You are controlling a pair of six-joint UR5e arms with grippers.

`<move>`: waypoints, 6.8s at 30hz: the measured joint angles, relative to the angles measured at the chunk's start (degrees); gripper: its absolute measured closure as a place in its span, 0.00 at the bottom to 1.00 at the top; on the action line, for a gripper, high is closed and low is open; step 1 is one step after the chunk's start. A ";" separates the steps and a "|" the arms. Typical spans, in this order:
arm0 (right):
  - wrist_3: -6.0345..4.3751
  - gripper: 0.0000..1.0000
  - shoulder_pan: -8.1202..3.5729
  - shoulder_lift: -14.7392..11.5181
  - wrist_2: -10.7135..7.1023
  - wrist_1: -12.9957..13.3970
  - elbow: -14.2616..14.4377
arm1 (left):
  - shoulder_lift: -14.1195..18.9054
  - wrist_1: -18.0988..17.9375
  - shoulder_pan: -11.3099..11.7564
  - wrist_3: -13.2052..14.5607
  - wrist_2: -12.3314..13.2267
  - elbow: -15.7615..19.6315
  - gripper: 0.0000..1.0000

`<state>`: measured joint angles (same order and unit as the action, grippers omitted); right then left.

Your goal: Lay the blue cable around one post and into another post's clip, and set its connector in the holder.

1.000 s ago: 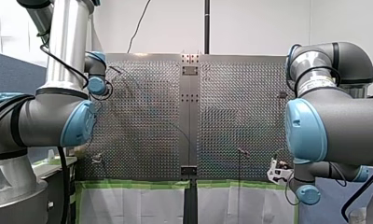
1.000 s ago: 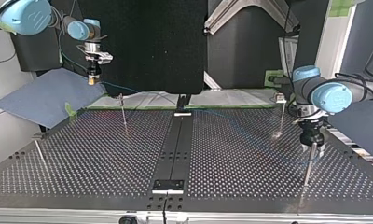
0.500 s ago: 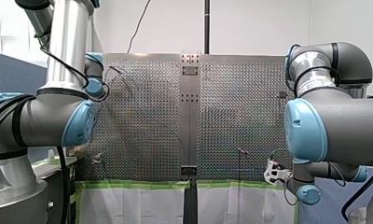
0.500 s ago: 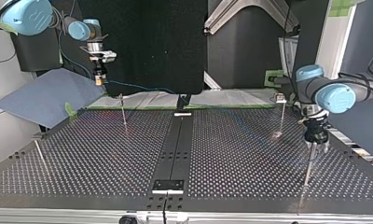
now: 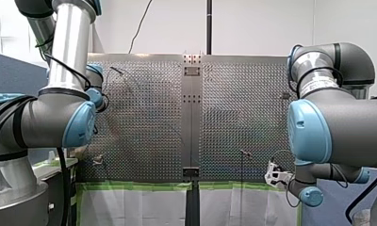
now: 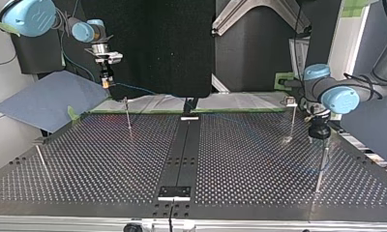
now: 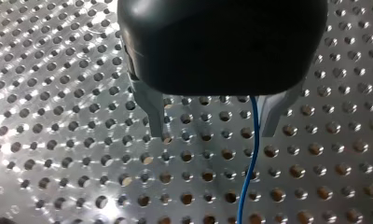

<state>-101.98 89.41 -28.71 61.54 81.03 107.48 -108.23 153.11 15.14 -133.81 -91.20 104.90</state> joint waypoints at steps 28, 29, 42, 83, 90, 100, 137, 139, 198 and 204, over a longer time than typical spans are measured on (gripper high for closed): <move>0.01 1.00 0.79 0.00 0.00 -0.41 -0.01 | 1.99 -4.98 0.77 -0.40 2.77 10.32 0.02; 0.01 1.00 0.80 0.00 0.00 -0.44 -0.01 | 2.48 -5.35 0.73 -0.23 2.91 10.86 0.02; -0.06 1.00 1.32 0.00 0.05 -0.93 -0.01 | 9.31 -1.86 0.27 4.63 5.79 16.77 0.02; -0.23 1.00 1.77 0.00 0.08 -2.41 -0.87 | 29.28 18.09 -0.90 24.57 -1.84 -2.30 0.02; -0.25 1.00 1.78 0.00 0.08 -2.79 -0.96 | 32.66 21.47 -2.26 27.95 -1.53 -5.67 0.02; -0.25 1.00 1.80 0.00 0.08 -2.92 -0.98 | 37.47 26.71 -4.66 31.72 -2.33 -10.91 0.02; -0.14 1.00 2.18 0.00 0.08 -3.44 -0.98 | 35.53 45.44 -11.34 31.54 -5.55 -11.42 0.02; -0.11 1.00 2.18 0.00 0.08 -3.47 -1.00 | 35.46 46.48 -11.37 31.52 -5.54 -11.41 0.02; -0.08 1.00 3.38 0.00 0.25 -3.85 -1.34 | 33.89 71.16 -11.23 31.51 -14.75 -11.58 0.02; -0.08 1.00 3.43 0.00 0.25 -3.85 -1.34 | 34.08 71.12 -11.23 31.60 -14.62 -11.58 0.02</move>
<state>-102.06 92.84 -28.71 61.79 77.18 106.14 -74.15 224.22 3.91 -102.21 -105.82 93.32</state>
